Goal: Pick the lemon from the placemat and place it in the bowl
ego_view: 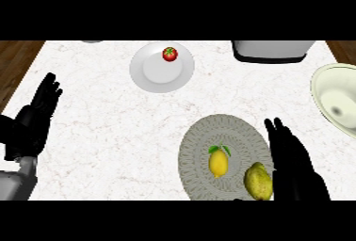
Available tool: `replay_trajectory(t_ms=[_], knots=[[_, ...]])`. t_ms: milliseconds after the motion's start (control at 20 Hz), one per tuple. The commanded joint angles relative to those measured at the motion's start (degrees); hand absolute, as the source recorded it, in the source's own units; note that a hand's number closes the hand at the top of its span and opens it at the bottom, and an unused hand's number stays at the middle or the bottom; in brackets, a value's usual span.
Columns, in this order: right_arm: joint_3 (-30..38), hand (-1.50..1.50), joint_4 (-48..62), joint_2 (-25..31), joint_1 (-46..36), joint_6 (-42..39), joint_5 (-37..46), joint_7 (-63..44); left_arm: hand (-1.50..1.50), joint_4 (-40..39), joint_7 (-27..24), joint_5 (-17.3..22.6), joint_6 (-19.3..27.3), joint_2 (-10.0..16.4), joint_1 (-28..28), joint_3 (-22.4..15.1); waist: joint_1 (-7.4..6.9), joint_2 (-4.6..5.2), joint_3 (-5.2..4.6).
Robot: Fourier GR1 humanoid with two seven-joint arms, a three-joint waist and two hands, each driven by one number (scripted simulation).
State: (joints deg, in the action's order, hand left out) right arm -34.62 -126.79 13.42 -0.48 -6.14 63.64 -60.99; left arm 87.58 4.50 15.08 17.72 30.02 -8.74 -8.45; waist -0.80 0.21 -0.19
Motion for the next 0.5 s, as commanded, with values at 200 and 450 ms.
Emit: replay_trajectory(t_ms=[200,450], knots=[[7.2,-1.50,9.4,-5.4,-6.8,-18.9,-11.8,-7.3,0.00,0.7,0.5,-0.8,0.2,-0.7,0.0,0.4,-0.20,0.02,0.09],[10.9,-1.50,18.9,-10.5,-13.4,-22.6,-17.1,-6.9,0.00,-2.6,-1.3,-0.8,-1.7,-0.9,-0.6,1.2,0.02,0.06,0.09]])
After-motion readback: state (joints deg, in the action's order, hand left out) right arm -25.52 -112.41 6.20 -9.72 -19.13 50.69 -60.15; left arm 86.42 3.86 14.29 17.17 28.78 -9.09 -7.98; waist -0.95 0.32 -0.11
